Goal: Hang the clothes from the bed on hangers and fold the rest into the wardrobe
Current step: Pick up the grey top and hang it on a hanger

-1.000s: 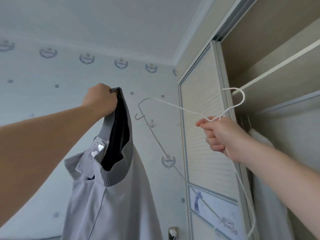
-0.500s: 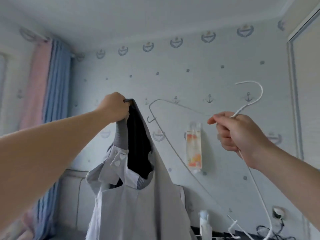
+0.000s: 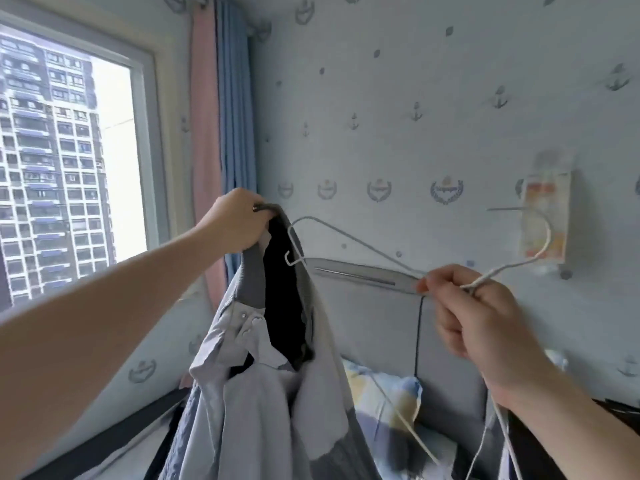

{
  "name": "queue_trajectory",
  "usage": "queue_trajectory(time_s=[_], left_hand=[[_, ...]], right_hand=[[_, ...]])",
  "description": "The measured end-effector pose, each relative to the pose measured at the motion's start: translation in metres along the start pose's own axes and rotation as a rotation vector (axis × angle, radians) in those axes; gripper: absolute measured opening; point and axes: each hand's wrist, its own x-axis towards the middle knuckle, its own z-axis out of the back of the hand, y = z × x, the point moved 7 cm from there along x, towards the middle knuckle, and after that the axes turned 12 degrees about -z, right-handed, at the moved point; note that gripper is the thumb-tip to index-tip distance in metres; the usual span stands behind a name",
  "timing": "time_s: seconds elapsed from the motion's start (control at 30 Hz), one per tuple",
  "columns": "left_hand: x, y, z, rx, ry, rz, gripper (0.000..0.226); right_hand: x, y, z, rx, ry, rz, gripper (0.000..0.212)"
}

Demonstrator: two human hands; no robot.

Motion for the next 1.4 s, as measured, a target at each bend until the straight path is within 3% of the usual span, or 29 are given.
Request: queue_trajectory(time_s=[0.2, 0.47, 0.63, 0.77, 0.93, 1.03, 1.17, 1.27, 1.4], left_hand=[[-0.108, 0.064, -0.06, -0.168, 0.076, 0.094, 0.025], [-0.234, 0.107, -0.118, -0.229, 0.147, 0.186, 0.019], [-0.283, 0.093, -0.149, -0.319, 0.26, 0.167, 0.042], [-0.31, 0.08, -0.179, -0.404, 0.364, 0.227, 0.018], [-0.322, 0.083, -0.187, -0.47, 0.351, 0.306, 0.018], [-0.32, 0.082, -0.19, -0.489, 0.345, 0.337, 0.02], [-0.316, 0.042, -0.2, -0.561, 0.384, 0.233, 0.025], [-0.32, 0.01, -0.219, -0.595, 0.515, 0.181, 0.02], [-0.327, 0.0, -0.232, -0.394, 0.697, 0.075, 0.016]], right_hand=[[-0.043, -0.102, -0.047, -0.038, 0.083, -0.142, 0.021], [-0.102, -0.198, -0.068, -0.102, 0.208, -0.353, 0.023], [-0.125, -0.229, -0.077, -0.258, 0.282, -0.448, 0.023], [-0.134, -0.243, -0.088, -0.305, 0.331, -0.474, 0.021], [-0.138, -0.242, -0.072, -0.36, 0.382, -0.488, 0.025], [-0.135, -0.246, -0.056, -0.31, 0.375, -0.546, 0.035], [-0.143, -0.274, -0.073, -0.266, 0.407, -0.661, 0.026], [-0.16, -0.295, -0.096, -0.153, 0.388, -0.745, 0.03], [-0.17, -0.294, -0.09, 0.039, 0.302, -0.715, 0.023]])
